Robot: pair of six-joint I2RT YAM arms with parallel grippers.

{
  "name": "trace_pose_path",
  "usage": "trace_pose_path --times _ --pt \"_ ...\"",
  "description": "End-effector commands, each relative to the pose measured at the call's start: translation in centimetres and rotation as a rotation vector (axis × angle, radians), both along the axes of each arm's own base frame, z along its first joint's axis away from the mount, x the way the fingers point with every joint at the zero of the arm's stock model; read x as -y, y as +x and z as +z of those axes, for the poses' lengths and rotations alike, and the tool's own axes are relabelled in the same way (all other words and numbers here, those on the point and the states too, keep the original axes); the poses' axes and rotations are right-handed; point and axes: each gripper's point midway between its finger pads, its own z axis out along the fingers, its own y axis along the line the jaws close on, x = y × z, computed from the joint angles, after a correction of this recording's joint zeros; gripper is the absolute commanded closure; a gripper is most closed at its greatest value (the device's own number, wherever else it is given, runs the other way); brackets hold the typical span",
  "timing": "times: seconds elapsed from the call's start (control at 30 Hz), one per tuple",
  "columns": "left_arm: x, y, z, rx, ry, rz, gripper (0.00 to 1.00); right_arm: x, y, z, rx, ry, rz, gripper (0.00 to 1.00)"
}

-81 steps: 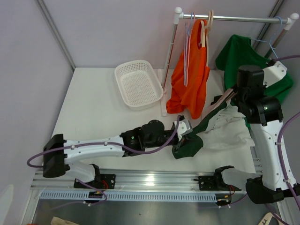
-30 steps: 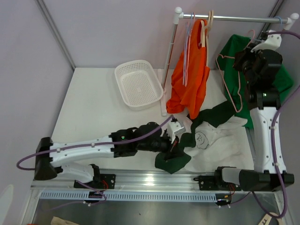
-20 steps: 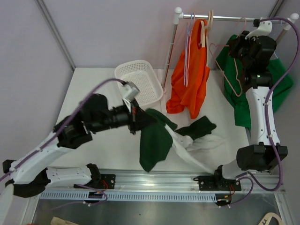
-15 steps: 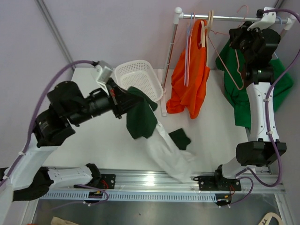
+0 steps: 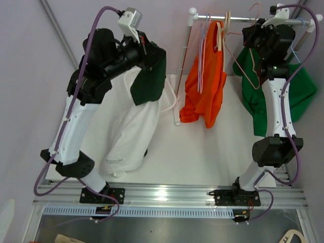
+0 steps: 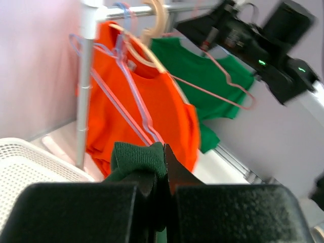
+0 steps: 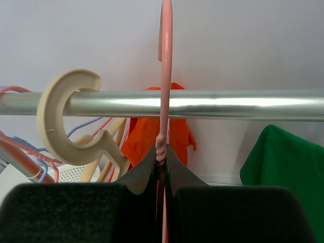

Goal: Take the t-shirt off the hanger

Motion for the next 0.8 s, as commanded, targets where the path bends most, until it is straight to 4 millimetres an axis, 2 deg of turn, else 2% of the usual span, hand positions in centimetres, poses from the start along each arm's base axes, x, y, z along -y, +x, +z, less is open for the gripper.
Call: trace_pose_path --times 0.0,0.07,0.1,0.17,0.2,0.33,0.43,0.5,0.67,0.73,0.77 --pt "-2.7 1.3 5.8 0.141 -0.134 0.015 0.99 0.1 -0.4 1.9 0.051 -0.018 0.004 1.00" --pt "-3.4 2.7 6.2 0.171 -0.149 0.045 0.99 0.2 0.0 1.6 0.049 -0.025 0.000 1.00" --pt "-4.1 3.2 7.6 0.224 -0.176 0.068 0.99 0.2 0.2 1.5 0.047 -0.028 -0.001 1.00" --pt "-6.1 4.1 9.1 0.284 -0.195 0.128 0.99 0.2 0.6 1.0 0.037 -0.034 -0.002 1.00" --pt "-7.5 4.7 10.5 0.337 -0.219 0.174 0.99 0.2 0.6 0.9 0.032 -0.032 -0.001 1.00" --pt "-10.8 3.9 14.7 0.473 -0.293 0.236 0.99 0.3 0.9 -0.2 0.011 -0.025 -0.003 1.00" --pt "-11.6 3.2 16.6 0.540 -0.337 0.236 0.99 0.3 1.3 -1.3 -0.005 -0.016 -0.007 1.00" --pt "-11.7 4.0 16.5 0.548 -0.337 0.253 0.99 0.3 1.6 -2.1 -0.020 -0.010 -0.006 1.00" --pt "-11.5 9.0 13.4 0.496 -0.292 0.324 0.99 0.3 2.2 -4.4 -0.059 -0.004 -0.006 1.00" --pt "-11.1 11.0 12.1 0.475 -0.278 0.323 0.99 0.3 2.2 -4.6 -0.059 -0.003 -0.002 1.00" --pt "-11.1 11.2 12.2 0.481 -0.283 0.317 0.99 0.2 2.3 -5.0 -0.067 -0.003 0.001 1.00"
